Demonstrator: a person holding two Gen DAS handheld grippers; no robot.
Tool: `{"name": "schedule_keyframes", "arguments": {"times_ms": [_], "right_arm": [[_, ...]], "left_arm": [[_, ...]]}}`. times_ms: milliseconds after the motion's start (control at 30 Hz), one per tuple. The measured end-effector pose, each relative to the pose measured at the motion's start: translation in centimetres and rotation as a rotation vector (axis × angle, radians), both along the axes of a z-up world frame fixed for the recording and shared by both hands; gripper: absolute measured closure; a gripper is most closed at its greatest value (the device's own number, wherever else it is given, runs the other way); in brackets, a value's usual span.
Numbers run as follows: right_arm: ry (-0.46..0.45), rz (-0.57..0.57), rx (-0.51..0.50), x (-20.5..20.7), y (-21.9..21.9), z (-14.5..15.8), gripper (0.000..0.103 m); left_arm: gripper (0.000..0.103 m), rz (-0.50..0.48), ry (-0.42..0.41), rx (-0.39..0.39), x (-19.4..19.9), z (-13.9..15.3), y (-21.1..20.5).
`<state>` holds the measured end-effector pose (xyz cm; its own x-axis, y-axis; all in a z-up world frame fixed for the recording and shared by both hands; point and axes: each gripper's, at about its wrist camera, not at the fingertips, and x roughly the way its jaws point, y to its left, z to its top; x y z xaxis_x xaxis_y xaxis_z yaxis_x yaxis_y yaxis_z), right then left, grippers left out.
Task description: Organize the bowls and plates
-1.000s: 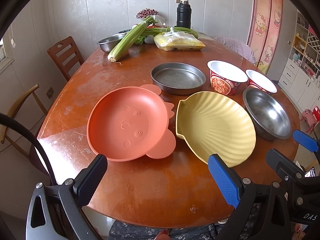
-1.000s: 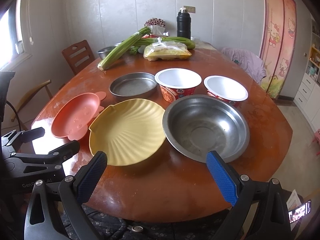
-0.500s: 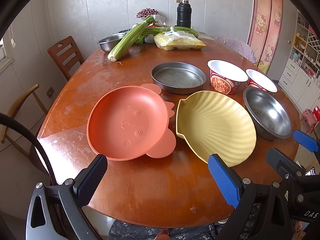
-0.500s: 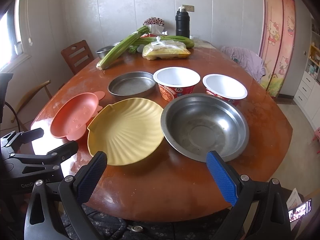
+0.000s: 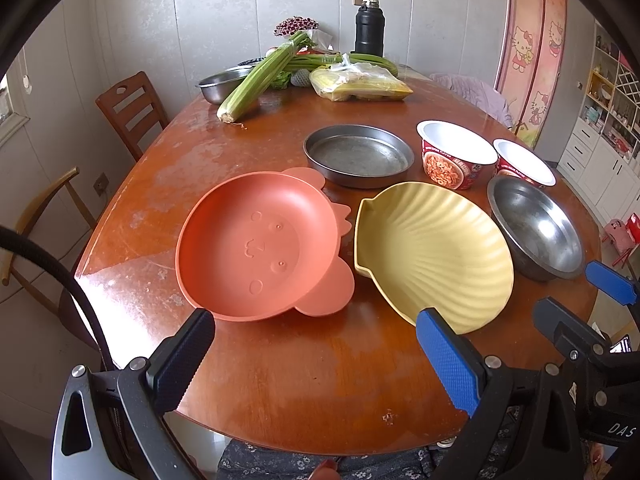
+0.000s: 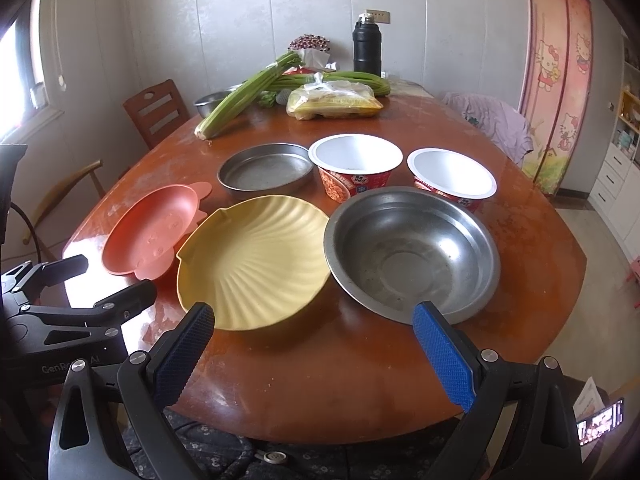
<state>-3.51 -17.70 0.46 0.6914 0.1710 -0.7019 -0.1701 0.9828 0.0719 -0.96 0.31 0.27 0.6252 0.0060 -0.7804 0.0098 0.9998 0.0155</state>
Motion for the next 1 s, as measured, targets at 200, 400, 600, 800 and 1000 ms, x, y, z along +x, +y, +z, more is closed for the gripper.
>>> {"name": "schedule_keyframes", "arguments": {"times_ms": [200,400,600,800,1000], "right_arm": [[-0.008,0.008,-0.012,0.3,0.2,0.6,0.003],[-0.008,0.035,-0.018,1.3,1.0,1.3,0.003],[-0.026,0.109,-0.031,3.1,3.0,2.7,0.003],[0.020,0.254,-0.004,6.2,6.5,3.5,0.003],[0.076,0.351,0.015,9.3,9.3,3.8,0.003]], "left_arm": [[0.002,0.002,0.002,0.000,0.0,0.0,0.0],[0.002,0.020,0.002,-0.009,0.2,0.3,1.0],[0.002,0.061,0.009,-0.019,1.1,0.6,2.7],[0.002,0.124,0.019,-0.032,1.7,0.7,5.3],[0.002,0.230,0.047,-0.064,1.9,-0.1,9.1]]}}
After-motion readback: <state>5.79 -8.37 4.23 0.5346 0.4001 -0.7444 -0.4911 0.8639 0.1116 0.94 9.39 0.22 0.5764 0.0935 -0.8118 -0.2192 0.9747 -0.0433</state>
